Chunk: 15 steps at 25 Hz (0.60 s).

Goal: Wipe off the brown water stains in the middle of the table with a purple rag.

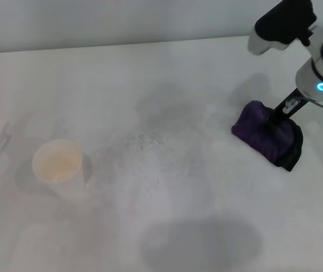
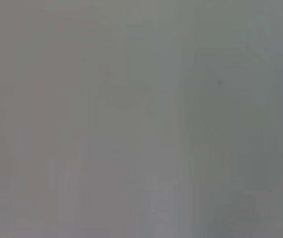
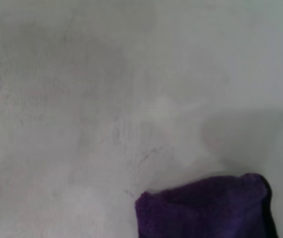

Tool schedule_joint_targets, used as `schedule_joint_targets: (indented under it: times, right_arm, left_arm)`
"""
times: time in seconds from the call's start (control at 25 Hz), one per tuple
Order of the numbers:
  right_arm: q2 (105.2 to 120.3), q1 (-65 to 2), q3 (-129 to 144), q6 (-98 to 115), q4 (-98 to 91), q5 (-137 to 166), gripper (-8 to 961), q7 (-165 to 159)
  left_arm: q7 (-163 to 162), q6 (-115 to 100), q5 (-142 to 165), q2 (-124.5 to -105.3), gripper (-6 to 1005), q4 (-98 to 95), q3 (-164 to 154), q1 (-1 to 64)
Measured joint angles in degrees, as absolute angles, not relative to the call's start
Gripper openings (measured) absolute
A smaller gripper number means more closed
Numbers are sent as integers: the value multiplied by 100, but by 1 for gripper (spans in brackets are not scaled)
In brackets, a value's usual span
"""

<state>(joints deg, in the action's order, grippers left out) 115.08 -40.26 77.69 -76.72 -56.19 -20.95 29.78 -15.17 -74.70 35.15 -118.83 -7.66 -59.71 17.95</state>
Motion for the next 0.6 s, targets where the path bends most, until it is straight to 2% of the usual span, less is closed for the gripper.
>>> schedule_joint_targets:
  times: [0.08,0.2,0.6]
  right_arm:
    - [11513,-3979,7578,-7724,-5734,-2130,118,3100]
    - [11519,-3849,7148,-7774,-5943,-2262,306,3427]
    - [11473,-3337,4469,-7585,-6037,-3534,305,5576]
  left_arm:
    - [-1520,-7470,3515,-11887,877,-755,-5962,1808]
    - [-1545,-7469,3496,-11901,877,-761,-5946,1817]
    - [-1556,-7428,3175,-11927,877,-649,-5943,1911]
